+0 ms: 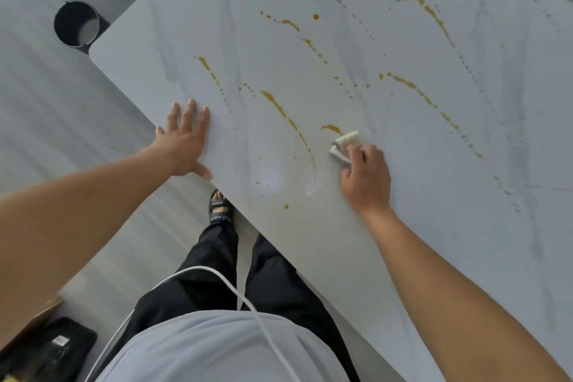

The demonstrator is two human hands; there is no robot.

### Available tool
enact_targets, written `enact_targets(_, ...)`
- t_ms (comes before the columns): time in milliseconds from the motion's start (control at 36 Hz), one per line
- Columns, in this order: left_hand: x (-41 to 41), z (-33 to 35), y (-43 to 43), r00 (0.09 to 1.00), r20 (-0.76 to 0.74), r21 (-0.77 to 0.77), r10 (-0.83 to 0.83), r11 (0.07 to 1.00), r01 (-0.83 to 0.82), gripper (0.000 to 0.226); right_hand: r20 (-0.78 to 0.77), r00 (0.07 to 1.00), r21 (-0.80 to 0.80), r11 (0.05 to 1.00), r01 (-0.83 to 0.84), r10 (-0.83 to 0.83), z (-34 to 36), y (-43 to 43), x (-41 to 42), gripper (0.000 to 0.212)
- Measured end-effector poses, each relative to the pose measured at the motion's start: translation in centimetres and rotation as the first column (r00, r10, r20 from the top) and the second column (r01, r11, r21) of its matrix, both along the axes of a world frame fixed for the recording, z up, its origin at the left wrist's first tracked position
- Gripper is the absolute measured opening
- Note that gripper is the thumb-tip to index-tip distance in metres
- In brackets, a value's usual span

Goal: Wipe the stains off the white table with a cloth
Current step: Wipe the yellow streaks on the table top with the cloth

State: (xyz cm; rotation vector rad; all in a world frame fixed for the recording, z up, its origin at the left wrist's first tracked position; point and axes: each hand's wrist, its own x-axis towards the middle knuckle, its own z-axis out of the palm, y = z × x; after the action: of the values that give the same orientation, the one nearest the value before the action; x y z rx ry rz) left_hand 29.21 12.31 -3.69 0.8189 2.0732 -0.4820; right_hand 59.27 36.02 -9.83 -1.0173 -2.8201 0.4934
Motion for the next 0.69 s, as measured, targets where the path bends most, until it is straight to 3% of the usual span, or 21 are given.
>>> enact_targets(56,0.0,0.1,0.0,1.000,0.003,-0.001,0.002,1.000,-0.002,0.153,-0.010,0.997,-0.050,0.996,-0.078,0.078,0.0,-0.3,0.5,0.036)
enact_targets(167,0.1,0.3,-0.1,1.000,0.010,0.002,0.011,1.000,-0.011,0.153,0.006,0.997,-0.083,0.993,-0.080,0.081,0.7,1.4,0.3,0.034)
enact_targets(306,0.1,0.1,-0.1,1.000,0.006,0.000,0.017,1.000,-0.017,0.154,0.008,0.964,-0.136,0.955,0.265,-0.266,1.2,2.5,-1.6,0.035)
enact_targets(361,0.0,0.1,-0.1,1.000,0.006,0.000,0.015,1.000,-0.015,0.154,0.027,0.949,-0.112,0.942,0.316,-0.315,1.3,1.3,-2.2,0.036)
enact_targets(472,0.0,0.1,-0.1,1.000,0.007,0.002,0.015,1.000,-0.015,0.153,0.015,1.000,-0.065,0.998,0.021,-0.020,1.0,-2.2,-1.4,0.030)
enact_targets(556,0.0,0.0,-0.2,1.000,0.005,0.011,0.016,1.000,-0.016,0.153,0.009,0.980,-0.101,0.975,-0.197,0.199,1.0,-3.6,-0.2,0.031)
enact_targets(639,-0.1,-0.1,-0.4,1.000,0.006,0.026,0.021,0.999,-0.021,0.154,0.010,0.978,-0.117,0.972,-0.203,0.206,0.9,-2.8,-0.2,0.033)
enact_targets(694,-0.1,-0.1,-0.4,1.000,0.009,0.032,0.023,0.999,-0.023,0.154,0.016,0.998,-0.139,0.989,-0.050,0.053,1.0,-2.3,-0.5,0.032)
